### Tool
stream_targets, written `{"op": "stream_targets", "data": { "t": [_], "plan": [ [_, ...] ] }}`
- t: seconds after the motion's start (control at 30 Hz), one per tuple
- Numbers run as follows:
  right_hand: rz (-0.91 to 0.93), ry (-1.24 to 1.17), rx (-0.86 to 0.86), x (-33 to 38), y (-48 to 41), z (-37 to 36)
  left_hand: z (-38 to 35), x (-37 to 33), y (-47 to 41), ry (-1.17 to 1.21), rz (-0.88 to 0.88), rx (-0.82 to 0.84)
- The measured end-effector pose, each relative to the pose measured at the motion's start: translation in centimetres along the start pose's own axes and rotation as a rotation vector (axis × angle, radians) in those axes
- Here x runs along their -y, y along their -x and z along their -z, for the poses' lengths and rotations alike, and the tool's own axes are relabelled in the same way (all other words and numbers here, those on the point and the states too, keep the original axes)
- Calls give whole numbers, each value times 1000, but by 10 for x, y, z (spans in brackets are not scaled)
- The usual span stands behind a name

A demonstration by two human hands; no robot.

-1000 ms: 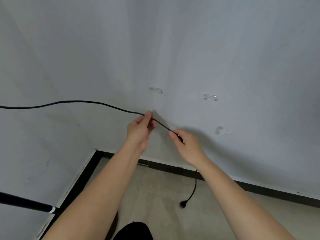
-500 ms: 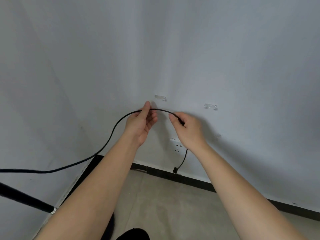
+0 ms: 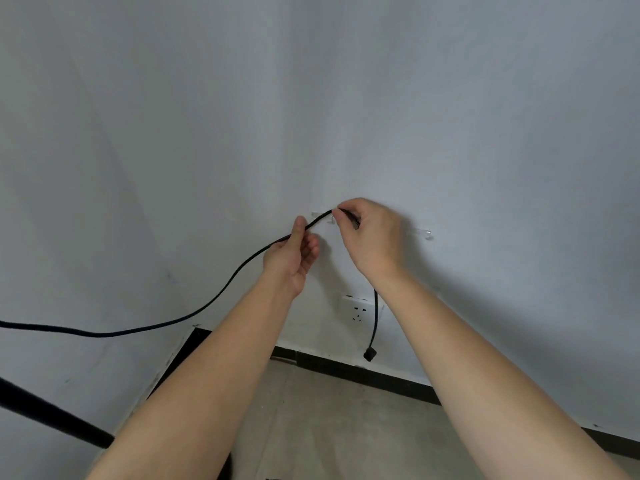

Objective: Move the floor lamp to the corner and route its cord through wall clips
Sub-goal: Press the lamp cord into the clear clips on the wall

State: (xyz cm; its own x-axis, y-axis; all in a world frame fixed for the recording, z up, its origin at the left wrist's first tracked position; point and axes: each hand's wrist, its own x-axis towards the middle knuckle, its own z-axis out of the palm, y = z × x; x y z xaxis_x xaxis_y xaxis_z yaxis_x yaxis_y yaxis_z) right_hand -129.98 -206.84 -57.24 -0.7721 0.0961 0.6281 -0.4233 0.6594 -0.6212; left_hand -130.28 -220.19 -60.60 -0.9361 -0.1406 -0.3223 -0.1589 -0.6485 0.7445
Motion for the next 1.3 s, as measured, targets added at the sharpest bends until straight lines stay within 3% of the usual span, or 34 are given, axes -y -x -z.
{"op": "stream_targets", "data": {
  "t": [0.33,0.57,0.73,0.93,1.03,1.13,1.3],
  "plan": [
    [-319,-294,155,-27,40,4,2,5,-2,46,-60,27],
    [-400,-272,264,-49,62,14,24,-1,-5,275,-72,-158],
    [-357,-188,351,-62,71,20,36,11,-2,170,-16,-173],
    [-352,-146,414,-70,74,21,-5,29,16,-352,-33,177],
    [-352,-160,413,-73,73,25,-23,32,20,-487,-153,219],
    [-374,-183,414,-77,75,36,-30,30,18,-437,-214,127],
    [-474,-246,403,-101,96,66,-34,32,20,-208,-170,67]
  ]
}}
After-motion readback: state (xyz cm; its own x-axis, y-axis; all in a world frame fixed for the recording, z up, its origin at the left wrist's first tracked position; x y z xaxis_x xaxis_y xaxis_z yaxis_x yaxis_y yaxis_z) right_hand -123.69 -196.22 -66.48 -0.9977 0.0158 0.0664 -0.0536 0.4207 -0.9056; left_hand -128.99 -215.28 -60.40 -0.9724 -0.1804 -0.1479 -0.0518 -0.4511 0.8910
